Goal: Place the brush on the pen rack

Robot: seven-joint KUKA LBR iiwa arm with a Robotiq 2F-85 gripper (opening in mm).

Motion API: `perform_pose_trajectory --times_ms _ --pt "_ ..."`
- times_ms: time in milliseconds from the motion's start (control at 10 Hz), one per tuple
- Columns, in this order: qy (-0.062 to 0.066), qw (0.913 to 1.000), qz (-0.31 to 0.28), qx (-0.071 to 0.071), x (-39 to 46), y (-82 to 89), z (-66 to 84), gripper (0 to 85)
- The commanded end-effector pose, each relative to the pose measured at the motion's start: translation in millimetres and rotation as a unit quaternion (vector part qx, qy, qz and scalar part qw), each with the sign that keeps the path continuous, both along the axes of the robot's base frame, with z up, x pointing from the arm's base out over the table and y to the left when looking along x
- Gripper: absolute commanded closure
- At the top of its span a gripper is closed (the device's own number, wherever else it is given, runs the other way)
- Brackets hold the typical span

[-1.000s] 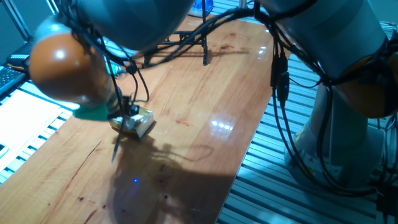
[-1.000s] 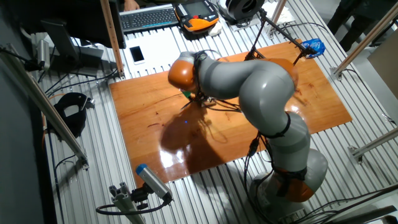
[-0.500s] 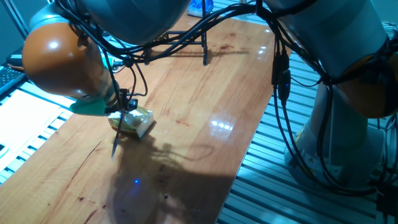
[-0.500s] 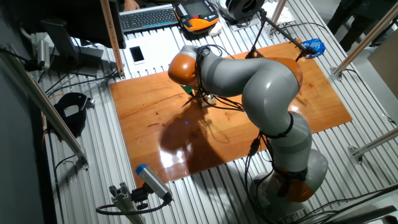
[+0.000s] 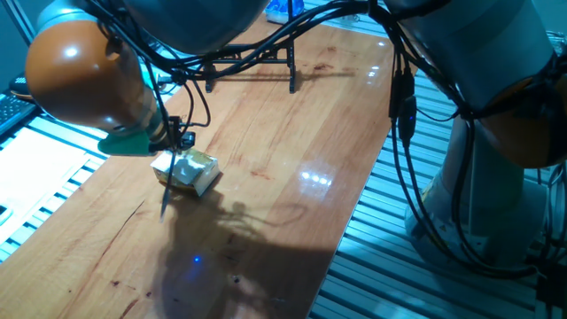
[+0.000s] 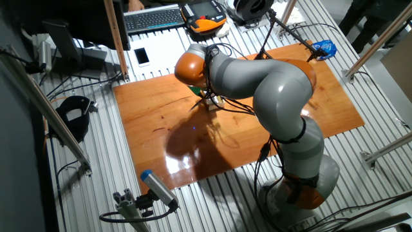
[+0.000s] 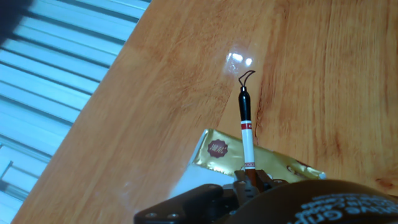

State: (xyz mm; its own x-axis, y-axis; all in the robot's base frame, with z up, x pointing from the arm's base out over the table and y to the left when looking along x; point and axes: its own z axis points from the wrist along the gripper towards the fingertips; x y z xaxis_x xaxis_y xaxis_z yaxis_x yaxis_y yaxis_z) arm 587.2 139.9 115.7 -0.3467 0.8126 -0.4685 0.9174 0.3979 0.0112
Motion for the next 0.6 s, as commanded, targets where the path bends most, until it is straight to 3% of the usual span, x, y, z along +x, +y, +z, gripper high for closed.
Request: perform_pose_trajectory --times_ms 0,500 --pt "0.001 1.0 0.002 0.0 -0.4 -0.6 0.7 85.0" --pt "0.008 0.9995 0.03 -0.004 -8.0 -10.1 10.5 85.0"
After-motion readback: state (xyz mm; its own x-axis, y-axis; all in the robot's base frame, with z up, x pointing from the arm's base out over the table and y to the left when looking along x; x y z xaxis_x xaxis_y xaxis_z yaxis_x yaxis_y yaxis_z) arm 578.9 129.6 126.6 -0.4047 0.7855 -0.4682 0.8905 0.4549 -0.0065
